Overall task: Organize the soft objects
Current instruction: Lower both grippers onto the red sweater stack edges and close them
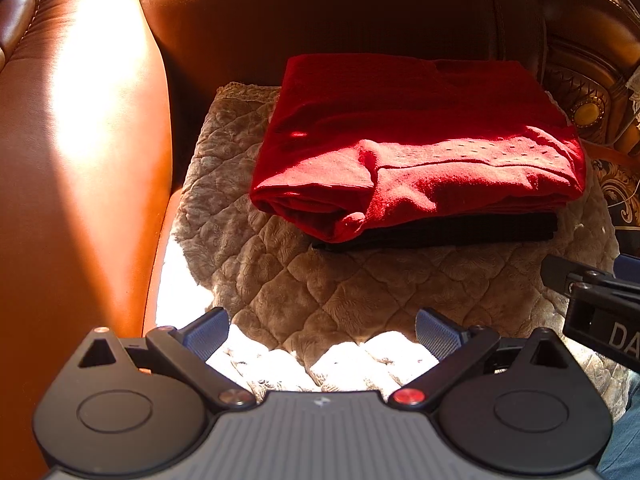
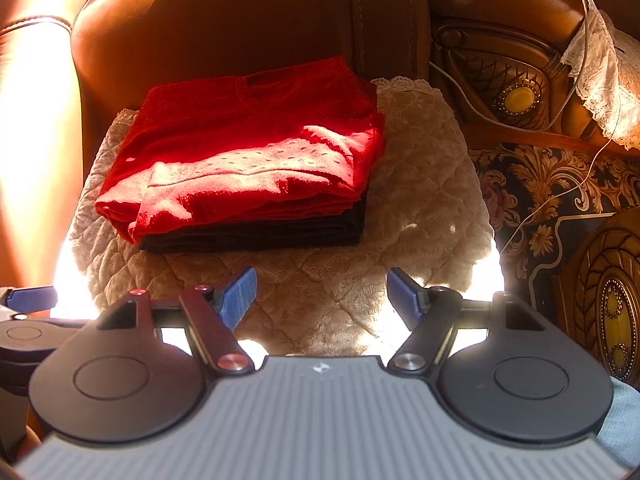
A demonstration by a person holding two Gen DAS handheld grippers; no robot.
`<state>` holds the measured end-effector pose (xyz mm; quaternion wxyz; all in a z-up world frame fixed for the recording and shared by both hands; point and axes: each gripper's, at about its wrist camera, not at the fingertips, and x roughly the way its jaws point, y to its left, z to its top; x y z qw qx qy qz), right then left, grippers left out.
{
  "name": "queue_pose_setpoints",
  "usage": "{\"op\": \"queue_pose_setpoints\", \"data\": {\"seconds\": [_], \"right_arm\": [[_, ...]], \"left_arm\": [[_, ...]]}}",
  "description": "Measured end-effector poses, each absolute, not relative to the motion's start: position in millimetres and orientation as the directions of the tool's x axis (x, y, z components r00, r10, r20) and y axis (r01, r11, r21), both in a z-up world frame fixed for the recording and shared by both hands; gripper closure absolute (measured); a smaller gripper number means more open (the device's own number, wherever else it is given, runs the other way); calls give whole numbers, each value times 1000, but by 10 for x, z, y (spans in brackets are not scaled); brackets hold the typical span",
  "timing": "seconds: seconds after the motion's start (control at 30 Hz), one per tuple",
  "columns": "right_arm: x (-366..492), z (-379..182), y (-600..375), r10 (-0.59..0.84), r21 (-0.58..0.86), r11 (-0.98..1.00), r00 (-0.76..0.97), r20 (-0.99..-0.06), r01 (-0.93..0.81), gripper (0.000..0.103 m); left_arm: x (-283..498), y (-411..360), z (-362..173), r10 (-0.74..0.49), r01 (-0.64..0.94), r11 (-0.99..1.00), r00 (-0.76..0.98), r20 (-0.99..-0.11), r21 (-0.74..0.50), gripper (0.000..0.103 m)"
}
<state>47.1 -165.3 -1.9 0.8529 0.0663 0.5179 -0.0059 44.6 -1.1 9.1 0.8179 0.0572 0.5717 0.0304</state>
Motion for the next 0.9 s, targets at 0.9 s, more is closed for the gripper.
{"op": "queue_pose_setpoints", "data": {"seconds": [0.9], "right_arm": [[1234,-93,-1788,77,118,991,432,-899,69,23]], "left_arm": [[1920,772,-148,-226,126,973,326,-918,-194,1]]}}
